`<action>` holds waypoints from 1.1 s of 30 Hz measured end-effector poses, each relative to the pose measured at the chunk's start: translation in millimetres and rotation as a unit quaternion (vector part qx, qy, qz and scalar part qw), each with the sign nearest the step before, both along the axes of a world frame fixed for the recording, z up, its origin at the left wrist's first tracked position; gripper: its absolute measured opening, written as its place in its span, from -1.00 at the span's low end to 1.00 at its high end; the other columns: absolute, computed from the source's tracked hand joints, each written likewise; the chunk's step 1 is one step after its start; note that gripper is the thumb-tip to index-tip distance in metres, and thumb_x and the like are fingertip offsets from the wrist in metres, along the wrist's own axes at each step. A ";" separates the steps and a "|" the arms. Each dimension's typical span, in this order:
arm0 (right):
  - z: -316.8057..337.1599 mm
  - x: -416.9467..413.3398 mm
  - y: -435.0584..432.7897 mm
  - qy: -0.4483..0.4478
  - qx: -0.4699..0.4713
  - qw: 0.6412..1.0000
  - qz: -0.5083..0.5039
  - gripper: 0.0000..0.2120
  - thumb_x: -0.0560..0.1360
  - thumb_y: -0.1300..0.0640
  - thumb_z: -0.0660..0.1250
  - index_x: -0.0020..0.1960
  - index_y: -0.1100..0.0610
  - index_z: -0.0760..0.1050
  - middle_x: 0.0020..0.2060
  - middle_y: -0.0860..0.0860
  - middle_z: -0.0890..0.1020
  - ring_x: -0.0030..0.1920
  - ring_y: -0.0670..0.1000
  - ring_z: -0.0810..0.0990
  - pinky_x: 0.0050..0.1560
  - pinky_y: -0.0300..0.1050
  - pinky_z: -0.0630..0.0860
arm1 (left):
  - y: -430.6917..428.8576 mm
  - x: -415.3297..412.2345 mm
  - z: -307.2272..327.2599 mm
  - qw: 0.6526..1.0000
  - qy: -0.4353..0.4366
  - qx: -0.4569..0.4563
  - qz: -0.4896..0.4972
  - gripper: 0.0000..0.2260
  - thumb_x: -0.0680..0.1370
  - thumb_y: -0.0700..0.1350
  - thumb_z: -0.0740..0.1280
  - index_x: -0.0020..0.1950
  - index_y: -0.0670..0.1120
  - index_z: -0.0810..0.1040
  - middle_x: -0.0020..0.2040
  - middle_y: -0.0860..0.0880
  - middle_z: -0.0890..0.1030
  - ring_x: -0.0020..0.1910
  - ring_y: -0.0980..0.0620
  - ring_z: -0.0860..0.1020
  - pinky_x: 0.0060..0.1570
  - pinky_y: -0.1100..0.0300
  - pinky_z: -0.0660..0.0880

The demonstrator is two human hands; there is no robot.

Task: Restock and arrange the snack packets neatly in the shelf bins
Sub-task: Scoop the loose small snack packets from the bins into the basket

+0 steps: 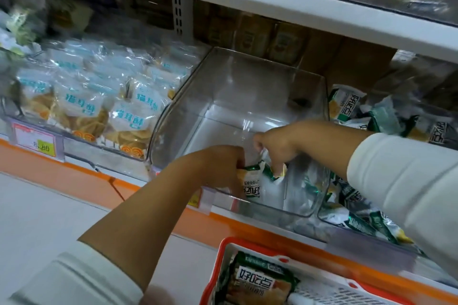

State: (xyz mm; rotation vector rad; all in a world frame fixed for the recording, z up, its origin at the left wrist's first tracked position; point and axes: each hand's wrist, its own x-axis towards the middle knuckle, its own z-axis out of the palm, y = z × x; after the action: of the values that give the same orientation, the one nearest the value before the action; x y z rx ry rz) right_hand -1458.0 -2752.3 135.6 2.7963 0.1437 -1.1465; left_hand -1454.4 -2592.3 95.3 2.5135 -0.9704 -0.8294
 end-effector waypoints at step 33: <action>-228.6 -441.8 -87.2 -0.021 0.283 0.674 -0.682 -0.46 0.51 0.08 0.40 0.43 0.14 0.33 0.35 0.12 0.46 0.27 0.13 0.50 -0.02 -0.20 0.51 | -89.3 -305.8 -189.3 0.948 0.289 0.075 0.113 -0.31 0.55 0.03 0.42 0.58 -0.02 0.17 0.47 -0.14 0.40 0.22 -0.17 0.53 -0.04 0.04 0.53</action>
State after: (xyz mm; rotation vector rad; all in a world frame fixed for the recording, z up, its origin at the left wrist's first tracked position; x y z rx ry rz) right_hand -1899.8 -2839.5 -93.0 3.2038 -2.3160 -1.2332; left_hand -1760.2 -2681.6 -94.0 2.2183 -0.4273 -1.4872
